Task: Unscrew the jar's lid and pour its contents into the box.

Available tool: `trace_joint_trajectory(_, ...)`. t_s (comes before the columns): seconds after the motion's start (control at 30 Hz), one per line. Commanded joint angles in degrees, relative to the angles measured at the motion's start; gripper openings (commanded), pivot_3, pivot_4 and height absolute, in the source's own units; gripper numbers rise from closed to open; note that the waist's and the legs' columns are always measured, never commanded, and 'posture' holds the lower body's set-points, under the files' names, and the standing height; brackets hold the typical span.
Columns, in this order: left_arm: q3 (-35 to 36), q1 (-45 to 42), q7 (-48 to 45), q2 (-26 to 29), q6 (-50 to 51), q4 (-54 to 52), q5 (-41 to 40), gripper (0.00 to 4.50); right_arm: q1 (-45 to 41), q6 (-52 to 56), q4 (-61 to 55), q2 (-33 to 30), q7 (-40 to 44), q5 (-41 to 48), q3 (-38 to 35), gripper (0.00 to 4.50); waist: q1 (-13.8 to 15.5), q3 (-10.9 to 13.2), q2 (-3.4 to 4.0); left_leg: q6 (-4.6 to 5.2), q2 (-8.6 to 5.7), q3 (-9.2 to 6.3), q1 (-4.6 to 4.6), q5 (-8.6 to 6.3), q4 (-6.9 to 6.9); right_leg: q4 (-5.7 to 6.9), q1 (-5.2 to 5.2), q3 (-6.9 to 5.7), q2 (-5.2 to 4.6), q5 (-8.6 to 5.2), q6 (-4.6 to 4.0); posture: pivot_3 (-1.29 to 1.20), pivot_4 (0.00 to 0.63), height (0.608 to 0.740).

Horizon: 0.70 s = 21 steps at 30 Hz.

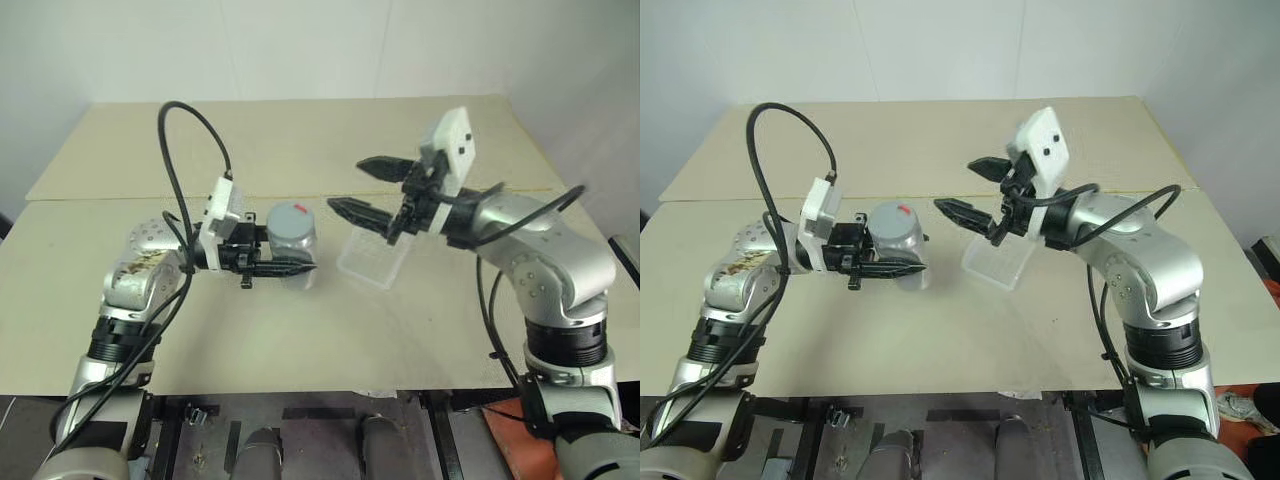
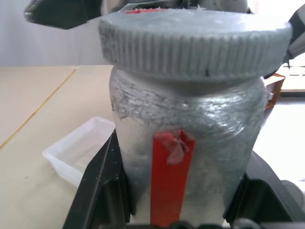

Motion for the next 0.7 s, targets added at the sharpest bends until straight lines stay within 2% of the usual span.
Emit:
trace_joint_trajectory(0.03, 0.2, -0.7, -0.5, 0.1, -0.8, -1.6, -0.5, 1.94, -0.9, -1.5, -1.1, -0.5, 0.2, -0.2, -1.7, 4.48, -0.2, 0.0, 0.0, 0.0, 0.0, 0.01, 0.0, 0.0, 0.0, 0.0, 0.0, 0.0, 0.0, 0.0, 0.0, 0.0, 0.15, 0.74)
trace_joint_trajectory(0.2, 0.3, -0.9, -0.2, -0.2, -1.0, -1.2, -0.3, 1.94, -0.9, -1.1, -1.7, -1.3, 1.0, 0.2, -2.0, 4.48, -0.1, 0.0, 0.0, 0.0, 0.0, 0.0, 0.01, 0.0, 0.0, 0.0, 0.02, 0.0, 0.0, 0.0, 0.0, 0.0, 0.15, 0.74)
trace_joint_trajectory(0.37, 0.5, -1.5, 0.1, -0.4, -1.3, 0.3, 0.1, 1.94, 0.6, -0.2, -6.5, -3.3, 5.2, 5.1, -3.2, 4.48, 0.0, 0.0, 0.0, 0.0, 0.0, 0.0, -0.02, 0.0, 0.0, -0.02, 0.01, 0.0, 0.0, 0.0, 0.0, 0.0, 0.15, 0.74)
trace_joint_trajectory(0.57, 0.3, -2.3, -0.1, -1.0, -1.2, 0.9, -0.1, 1.94, -1.7, 1.3, -9.5, -0.3, 3.3, 7.9, -0.9, 4.48, -0.2, 0.0, 0.0, 0.0, 0.0, 0.0, 0.04, 0.0, 0.0, 0.02, 0.02, 0.0, 0.0, 0.0, 0.0, 0.0, 0.15, 0.74)
trace_joint_trajectory(0.7, 0.2, -2.5, -0.3, -1.0, -0.9, 0.9, -0.1, 1.94, -4.0, 1.4, -8.4, 2.8, 1.5, 5.8, 3.7, 4.48, -0.2, 0.0, 0.0, 0.0, 0.0, -0.01, 0.03, 0.0, 0.01, 0.01, 0.01, 0.0, 0.0, 0.0, 0.0, 0.0, 0.15, 0.74)
